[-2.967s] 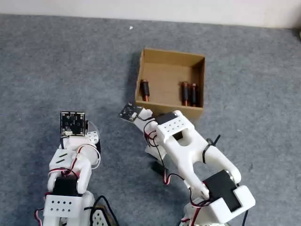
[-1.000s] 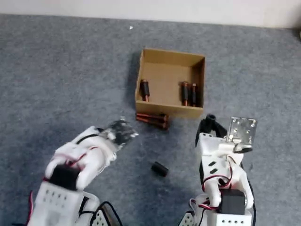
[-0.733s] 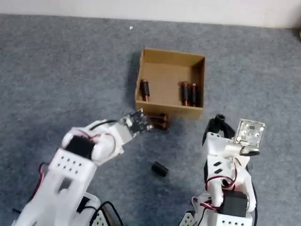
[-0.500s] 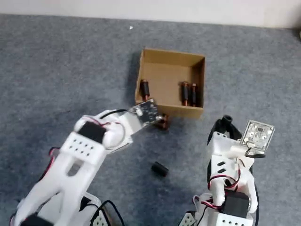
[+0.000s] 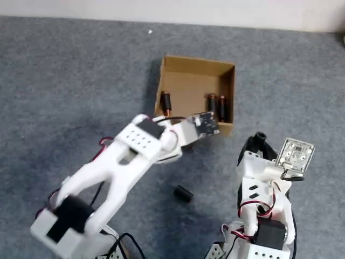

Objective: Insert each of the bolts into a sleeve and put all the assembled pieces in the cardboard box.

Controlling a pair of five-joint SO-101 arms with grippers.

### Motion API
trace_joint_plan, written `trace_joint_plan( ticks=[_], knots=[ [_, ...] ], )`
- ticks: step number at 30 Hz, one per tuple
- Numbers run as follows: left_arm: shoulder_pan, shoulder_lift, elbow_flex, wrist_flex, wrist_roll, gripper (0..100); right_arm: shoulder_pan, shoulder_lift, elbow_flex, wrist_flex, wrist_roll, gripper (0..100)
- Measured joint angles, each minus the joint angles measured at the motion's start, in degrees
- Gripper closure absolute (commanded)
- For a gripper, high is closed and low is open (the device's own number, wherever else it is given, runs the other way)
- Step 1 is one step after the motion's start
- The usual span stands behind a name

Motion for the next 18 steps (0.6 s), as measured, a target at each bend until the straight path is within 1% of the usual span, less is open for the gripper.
trace_joint_plan(
  ticks=[6,14,18],
  knots=[
    [0.4,11.1,-9.1,0.0,0.0,83,0.0,0.0,0.0,0.0,0.0,99.4],
    [2.4,22.2,-17.2,0.0,0.0,83,0.0,0.0,0.0,0.0,0.0,99.4],
    [2.2,26.5,-20.8,-0.1,0.0,87,0.0,0.0,0.0,0.0,0.0,99.4]
  ],
)
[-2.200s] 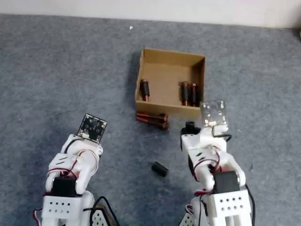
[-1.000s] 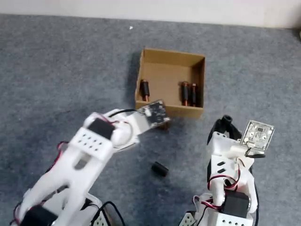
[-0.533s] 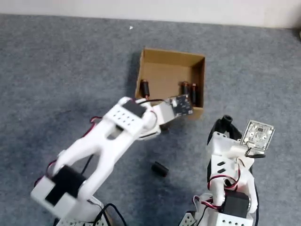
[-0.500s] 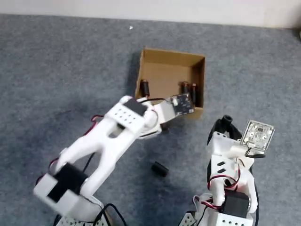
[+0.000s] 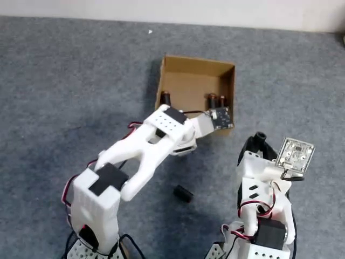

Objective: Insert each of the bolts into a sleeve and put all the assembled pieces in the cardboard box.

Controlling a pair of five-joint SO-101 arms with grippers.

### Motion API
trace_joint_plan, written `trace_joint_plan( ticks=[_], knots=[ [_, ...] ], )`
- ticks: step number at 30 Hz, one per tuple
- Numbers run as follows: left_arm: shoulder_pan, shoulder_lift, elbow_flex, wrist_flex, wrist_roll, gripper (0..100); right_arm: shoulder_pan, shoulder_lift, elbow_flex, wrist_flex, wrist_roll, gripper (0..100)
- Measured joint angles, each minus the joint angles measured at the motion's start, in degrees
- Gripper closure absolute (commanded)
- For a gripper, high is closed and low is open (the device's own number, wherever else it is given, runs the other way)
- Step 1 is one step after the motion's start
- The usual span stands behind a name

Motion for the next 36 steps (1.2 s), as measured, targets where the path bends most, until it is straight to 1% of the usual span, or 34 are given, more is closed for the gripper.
trace_joint_plan(
  ticks=[6,11,19,23,27,32,36],
  knots=[
    [1.6,2.3,-1.3,0.4,-0.2,94,0.0,0.0,0.0,0.0,0.0,99.4],
    [2.7,2.3,-2.3,3.6,-0.4,99,0.0,0.0,0.0,0.0,0.0,99.4],
    [3.7,2.3,-3.0,10.7,-0.5,99,0.0,0.0,0.0,0.0,0.0,99.4],
    [3.8,0.1,-2.4,14.0,-0.5,99,0.0,0.0,0.0,0.0,0.0,99.4],
    [3.7,-5.0,-2.2,18.5,0.2,99,0.0,0.0,0.0,0.0,0.0,99.4],
    [3.7,-14.9,-2.2,22.5,6.8,99,0.0,0.0,0.0,0.0,0.0,99.4],
    [2.4,-24.3,0.8,24.0,10.5,99,0.0,0.0,0.0,0.0,0.0,99.4]
  ],
)
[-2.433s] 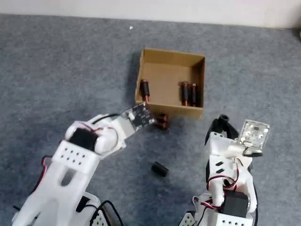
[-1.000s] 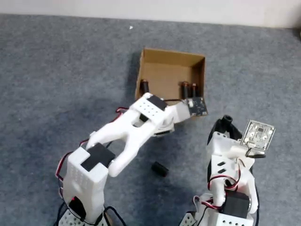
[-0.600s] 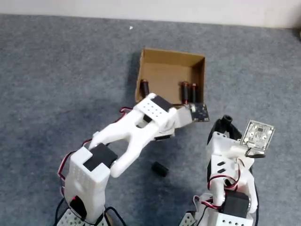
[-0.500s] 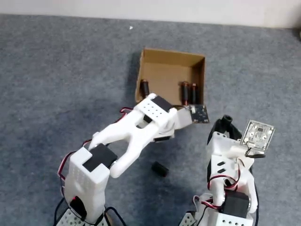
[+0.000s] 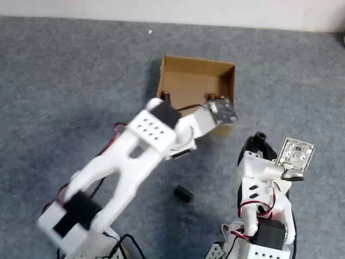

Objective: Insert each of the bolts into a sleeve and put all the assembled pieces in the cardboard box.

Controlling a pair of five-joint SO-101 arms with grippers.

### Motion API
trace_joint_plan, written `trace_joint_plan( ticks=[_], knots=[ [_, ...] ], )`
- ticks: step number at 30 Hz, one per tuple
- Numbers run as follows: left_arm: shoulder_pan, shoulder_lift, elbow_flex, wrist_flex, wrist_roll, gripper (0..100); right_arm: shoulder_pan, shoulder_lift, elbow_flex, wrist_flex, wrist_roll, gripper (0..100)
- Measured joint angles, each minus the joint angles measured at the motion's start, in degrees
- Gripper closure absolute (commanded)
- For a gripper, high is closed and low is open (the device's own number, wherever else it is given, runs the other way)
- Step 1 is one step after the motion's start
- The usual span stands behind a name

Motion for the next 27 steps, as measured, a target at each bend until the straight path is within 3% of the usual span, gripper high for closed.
trace_joint_plan(
  ticks=[5,10,20,27],
  knots=[
    [-1.6,-14.4,7.5,0.1,1.0,99,0.0,0.0,0.0,0.1,0.0,99.4],
    [-1.3,-30.9,14.5,-0.7,1.4,99,-6.3,0.0,0.0,0.1,0.0,99.4],
    [-7.2,-57.7,32.4,-15.0,18.9,99,-14.8,0.0,0.0,0.1,0.0,99.3],
    [-8.4,-75.3,44.4,-22.4,21.5,99,-17.8,0.0,0.0,0.1,0.0,99.3]
  ],
)
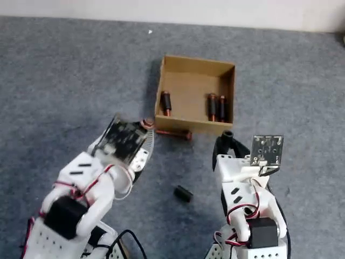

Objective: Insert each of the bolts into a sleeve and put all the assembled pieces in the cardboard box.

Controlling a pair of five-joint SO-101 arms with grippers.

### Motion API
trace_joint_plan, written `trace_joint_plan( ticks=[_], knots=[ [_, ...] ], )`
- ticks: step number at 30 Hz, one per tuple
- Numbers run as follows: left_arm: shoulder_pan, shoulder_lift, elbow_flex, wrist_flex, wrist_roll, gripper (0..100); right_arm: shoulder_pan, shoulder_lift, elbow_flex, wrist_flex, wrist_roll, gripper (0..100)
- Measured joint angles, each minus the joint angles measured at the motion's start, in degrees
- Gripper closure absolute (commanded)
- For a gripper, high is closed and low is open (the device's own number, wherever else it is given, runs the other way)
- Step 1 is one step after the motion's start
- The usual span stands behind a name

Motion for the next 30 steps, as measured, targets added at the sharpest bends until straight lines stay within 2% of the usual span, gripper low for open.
trace_joint_plan(
  ticks=[12,16,24,30],
  knots=[
    [-0.2,-25.3,18.5,-12.0,0.0,99,-6.0,0.0,0.0,0.0,0.0,99.3],
    [-0.2,-26.4,19.8,-14.1,1.0,99,-7.1,0.0,0.0,0.0,0.0,99.3],
    [-0.2,-26.4,20.3,-19.2,9.4,99,-7.0,-4.6,0.0,1.7,1.2,99.3],
    [-0.2,-26.4,20.3,-19.7,12.7,99,-7.8,-5.5,0.0,2.1,2.5,99.3]
  ],
)
